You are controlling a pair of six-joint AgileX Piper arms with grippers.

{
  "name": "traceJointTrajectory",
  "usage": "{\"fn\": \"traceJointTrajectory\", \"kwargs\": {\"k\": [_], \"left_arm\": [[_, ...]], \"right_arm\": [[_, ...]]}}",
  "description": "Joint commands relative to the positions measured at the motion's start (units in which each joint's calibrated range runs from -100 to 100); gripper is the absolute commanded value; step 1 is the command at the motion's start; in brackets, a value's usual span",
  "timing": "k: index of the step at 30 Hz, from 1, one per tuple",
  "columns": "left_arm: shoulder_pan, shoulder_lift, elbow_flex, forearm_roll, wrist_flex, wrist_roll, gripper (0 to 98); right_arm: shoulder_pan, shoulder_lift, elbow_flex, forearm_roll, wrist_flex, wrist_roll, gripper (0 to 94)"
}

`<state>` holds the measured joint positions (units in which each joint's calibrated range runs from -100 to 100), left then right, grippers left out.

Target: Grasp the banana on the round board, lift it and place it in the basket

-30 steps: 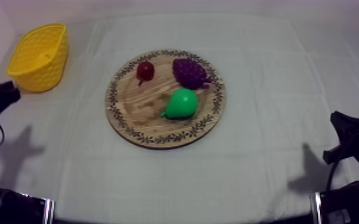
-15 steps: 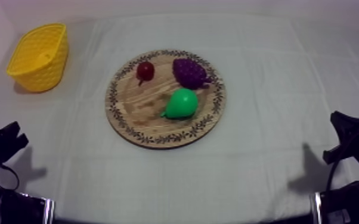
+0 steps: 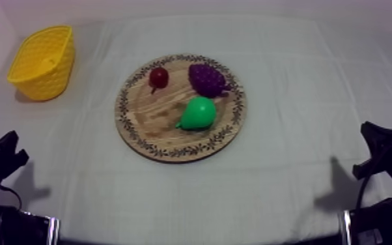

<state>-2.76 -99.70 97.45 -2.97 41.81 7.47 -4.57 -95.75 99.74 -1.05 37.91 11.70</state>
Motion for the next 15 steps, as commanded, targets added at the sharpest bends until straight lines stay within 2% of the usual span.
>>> {"fn": "traceJointTrajectory", "kwargs": {"k": [1,6,15], "left_arm": [[-0.02,-0.08,1.14,0.30,-5.91,1.14,1.4],[-0.03,-0.12,2.13,0.59,-9.68,3.27,0.3],[-0.03,-0.13,2.32,0.65,-10.42,3.23,0.1]], "right_arm": [[-0.03,-0.01,0.04,0.00,0.00,-0.01,0.4],[-0.03,-0.01,0.04,0.00,0.00,-0.03,0.4],[-0.03,-0.01,0.04,0.00,0.00,-0.04,0.4]]}}
